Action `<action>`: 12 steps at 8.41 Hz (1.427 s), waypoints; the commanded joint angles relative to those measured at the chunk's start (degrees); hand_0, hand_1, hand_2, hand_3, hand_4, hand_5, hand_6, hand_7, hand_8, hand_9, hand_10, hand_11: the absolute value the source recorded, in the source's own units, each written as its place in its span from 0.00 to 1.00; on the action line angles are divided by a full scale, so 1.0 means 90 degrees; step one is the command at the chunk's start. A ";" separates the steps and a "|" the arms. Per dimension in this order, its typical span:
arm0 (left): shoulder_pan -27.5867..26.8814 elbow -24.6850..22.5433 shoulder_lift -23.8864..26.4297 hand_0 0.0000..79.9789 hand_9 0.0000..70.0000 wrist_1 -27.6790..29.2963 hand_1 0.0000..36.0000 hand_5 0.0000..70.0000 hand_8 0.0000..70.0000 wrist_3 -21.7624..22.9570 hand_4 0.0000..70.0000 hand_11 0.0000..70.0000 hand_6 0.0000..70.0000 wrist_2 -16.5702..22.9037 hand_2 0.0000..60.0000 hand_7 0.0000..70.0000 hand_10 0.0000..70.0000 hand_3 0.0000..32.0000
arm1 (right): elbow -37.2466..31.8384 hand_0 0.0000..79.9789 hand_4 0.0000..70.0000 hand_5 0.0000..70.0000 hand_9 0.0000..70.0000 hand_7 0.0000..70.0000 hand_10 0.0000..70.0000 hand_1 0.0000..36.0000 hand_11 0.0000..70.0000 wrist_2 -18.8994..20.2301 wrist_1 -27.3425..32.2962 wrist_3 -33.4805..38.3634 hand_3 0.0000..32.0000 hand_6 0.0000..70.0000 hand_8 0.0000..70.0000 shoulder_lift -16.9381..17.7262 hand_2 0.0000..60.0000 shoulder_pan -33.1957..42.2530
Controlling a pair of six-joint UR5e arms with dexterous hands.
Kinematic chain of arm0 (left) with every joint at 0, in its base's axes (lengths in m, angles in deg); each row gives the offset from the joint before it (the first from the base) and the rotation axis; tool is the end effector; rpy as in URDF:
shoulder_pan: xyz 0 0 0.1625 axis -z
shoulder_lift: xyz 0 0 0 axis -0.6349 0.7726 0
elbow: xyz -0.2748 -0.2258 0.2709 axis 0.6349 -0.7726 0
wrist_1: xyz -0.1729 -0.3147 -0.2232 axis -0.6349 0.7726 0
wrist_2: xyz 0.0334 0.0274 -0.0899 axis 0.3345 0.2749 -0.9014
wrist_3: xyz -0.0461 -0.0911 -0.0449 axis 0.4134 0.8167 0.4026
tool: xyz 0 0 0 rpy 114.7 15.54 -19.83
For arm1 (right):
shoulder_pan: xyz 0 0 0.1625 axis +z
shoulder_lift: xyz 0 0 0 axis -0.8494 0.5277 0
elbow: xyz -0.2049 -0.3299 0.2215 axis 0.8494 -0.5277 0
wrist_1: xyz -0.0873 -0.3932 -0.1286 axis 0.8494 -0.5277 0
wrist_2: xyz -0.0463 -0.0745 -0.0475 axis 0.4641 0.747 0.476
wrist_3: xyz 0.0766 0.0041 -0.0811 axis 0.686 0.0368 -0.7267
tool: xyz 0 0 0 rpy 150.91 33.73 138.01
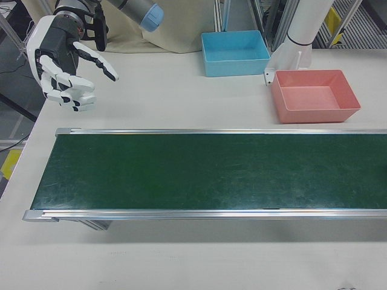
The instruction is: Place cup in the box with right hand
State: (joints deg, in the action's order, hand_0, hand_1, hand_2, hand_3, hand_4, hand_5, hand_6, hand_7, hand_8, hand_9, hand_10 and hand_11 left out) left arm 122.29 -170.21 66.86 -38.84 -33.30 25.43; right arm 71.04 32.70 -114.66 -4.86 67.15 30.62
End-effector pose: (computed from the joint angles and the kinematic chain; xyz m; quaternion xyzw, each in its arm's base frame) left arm -0.0537 -0.5865 0.5508 -0.0300 0.6592 -0.7434 0.1092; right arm 0.1270 -0.4439 0.5363 0.0839 -0.7480 0.6548 0.0692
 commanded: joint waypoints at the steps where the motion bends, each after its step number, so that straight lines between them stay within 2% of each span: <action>1: 0.0000 -0.0003 0.0000 0.00 0.00 -0.0007 0.00 0.00 0.00 0.0000 0.00 0.00 0.00 0.0006 0.00 0.00 0.00 0.00 | 0.0000 1.00 0.22 0.28 0.66 0.93 0.41 1.00 0.63 0.0000 0.0000 0.0000 0.00 0.27 0.53 0.0000 0.27 0.0000; 12: 0.0000 -0.0003 0.0000 0.00 0.00 0.0003 0.00 0.00 0.00 0.0000 0.00 0.00 0.00 -0.0004 0.00 0.00 0.00 0.00 | 0.0000 1.00 0.23 0.28 0.67 0.94 0.41 1.00 0.64 0.0000 0.0000 0.0000 0.00 0.27 0.53 0.0000 0.27 0.0000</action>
State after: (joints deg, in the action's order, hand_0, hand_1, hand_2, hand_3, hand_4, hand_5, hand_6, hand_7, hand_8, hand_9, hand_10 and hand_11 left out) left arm 122.26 -170.24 66.86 -38.85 -33.30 25.45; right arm 71.04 32.70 -114.67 -4.86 67.15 30.62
